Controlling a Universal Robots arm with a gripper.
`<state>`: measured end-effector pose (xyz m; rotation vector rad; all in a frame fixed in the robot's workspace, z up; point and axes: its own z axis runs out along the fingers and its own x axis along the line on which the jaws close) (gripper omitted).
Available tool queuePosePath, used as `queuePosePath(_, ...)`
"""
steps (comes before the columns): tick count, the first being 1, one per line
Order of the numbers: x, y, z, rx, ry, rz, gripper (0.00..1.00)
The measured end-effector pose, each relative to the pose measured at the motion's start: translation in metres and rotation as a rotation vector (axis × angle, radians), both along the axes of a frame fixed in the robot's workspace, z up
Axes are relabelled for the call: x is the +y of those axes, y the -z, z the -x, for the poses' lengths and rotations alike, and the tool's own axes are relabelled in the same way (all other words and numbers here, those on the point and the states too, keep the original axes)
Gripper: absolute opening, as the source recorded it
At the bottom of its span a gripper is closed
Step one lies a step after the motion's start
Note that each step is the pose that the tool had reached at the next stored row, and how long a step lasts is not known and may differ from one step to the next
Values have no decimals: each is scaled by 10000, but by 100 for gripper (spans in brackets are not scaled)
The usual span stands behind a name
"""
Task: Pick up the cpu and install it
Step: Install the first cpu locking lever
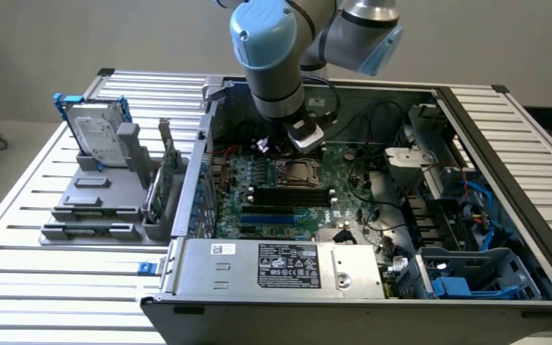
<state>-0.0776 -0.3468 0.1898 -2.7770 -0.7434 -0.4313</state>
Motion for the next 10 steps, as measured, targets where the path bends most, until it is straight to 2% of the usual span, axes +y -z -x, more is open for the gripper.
queuePosePath(10,12,0,-23,0,456,1,11)
